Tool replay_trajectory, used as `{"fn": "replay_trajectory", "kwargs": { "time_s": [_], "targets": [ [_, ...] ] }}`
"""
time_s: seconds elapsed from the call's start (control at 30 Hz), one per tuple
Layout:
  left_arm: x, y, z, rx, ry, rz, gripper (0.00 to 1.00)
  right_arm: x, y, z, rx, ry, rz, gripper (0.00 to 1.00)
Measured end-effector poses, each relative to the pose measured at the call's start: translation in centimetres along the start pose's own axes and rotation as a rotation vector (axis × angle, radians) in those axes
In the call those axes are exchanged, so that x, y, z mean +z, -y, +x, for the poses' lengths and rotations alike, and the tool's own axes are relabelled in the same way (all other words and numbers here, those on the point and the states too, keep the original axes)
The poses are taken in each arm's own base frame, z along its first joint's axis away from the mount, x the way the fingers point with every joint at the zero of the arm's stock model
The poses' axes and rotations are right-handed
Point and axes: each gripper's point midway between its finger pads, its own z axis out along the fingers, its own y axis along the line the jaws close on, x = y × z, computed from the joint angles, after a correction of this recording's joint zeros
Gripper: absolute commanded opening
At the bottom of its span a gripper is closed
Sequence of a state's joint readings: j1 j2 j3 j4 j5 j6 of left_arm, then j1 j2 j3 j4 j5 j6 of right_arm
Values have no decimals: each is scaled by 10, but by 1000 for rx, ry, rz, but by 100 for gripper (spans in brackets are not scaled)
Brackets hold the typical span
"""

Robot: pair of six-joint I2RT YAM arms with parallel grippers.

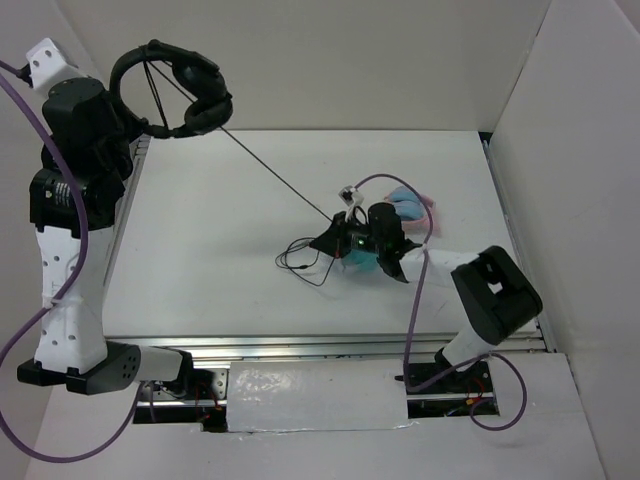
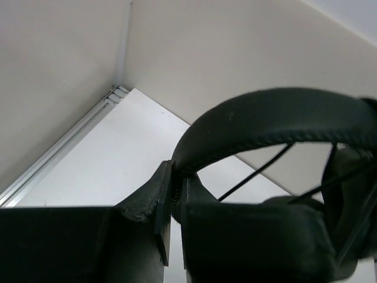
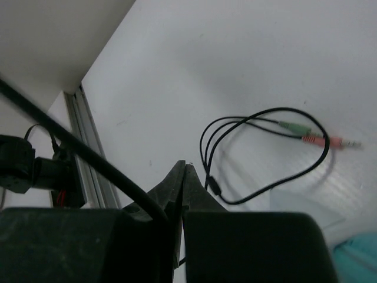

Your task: Wrap the headphones

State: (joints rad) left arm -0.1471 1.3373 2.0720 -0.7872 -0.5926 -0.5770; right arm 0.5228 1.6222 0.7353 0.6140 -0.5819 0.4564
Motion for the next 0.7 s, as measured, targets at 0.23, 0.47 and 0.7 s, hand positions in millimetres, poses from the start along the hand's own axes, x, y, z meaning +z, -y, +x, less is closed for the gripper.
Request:
{"fn": "replay_trajectory", "kwargs": {
  "time_s": [0.23,0.47,0.7],
  "targets": [
    [9,-22,-3,-11,3,-80,0,-18,-45,24,-41,-13,-38,0],
    [16,-20,2,-100,-2,-71,0,10,-98,49,-110,-117,-104,0],
    [20,-12,-6,-159,0,-13,0,46,-143,94,-160,-263,-208,0]
  ]
}}
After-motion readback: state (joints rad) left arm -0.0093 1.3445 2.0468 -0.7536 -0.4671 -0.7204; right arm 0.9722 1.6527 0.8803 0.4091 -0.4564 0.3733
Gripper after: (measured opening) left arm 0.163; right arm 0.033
